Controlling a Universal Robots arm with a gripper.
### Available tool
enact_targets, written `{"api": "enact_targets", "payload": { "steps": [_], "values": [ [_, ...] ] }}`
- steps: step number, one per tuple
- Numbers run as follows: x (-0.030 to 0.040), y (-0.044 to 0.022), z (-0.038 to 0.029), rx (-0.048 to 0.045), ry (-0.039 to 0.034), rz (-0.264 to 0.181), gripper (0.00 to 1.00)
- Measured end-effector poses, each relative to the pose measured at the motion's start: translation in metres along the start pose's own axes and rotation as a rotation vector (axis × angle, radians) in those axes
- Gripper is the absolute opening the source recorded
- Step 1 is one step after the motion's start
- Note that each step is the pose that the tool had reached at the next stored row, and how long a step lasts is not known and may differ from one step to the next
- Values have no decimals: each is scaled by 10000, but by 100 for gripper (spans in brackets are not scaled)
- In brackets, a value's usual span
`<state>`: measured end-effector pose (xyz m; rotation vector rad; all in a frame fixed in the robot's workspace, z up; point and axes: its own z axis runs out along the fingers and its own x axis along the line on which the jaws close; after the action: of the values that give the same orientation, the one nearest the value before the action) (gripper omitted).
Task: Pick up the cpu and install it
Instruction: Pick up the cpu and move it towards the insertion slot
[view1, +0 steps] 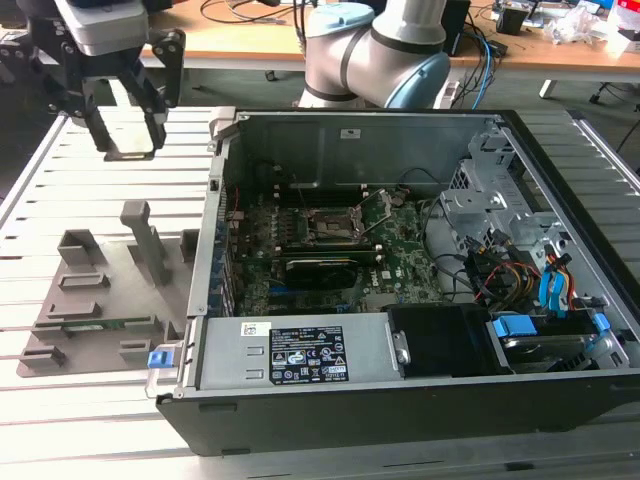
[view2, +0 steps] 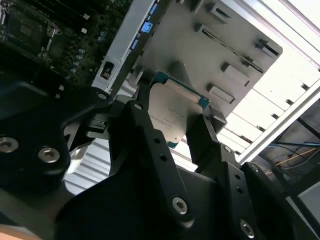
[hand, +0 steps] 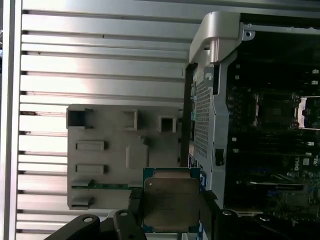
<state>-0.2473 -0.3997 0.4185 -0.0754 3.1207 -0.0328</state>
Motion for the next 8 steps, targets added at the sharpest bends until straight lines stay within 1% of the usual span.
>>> {"api": "enact_targets", "payload": {
  "steps": [1, 3, 4, 8],
  "values": [
    [-69, -1, 2, -1, 1, 0, 54],
    [-151, -3, 3, -1, 4, -1, 54],
    [-172, -3, 4, -1, 5, 0, 54],
    [-409, -6, 9, -1, 11, 0, 54]
  ]
}}
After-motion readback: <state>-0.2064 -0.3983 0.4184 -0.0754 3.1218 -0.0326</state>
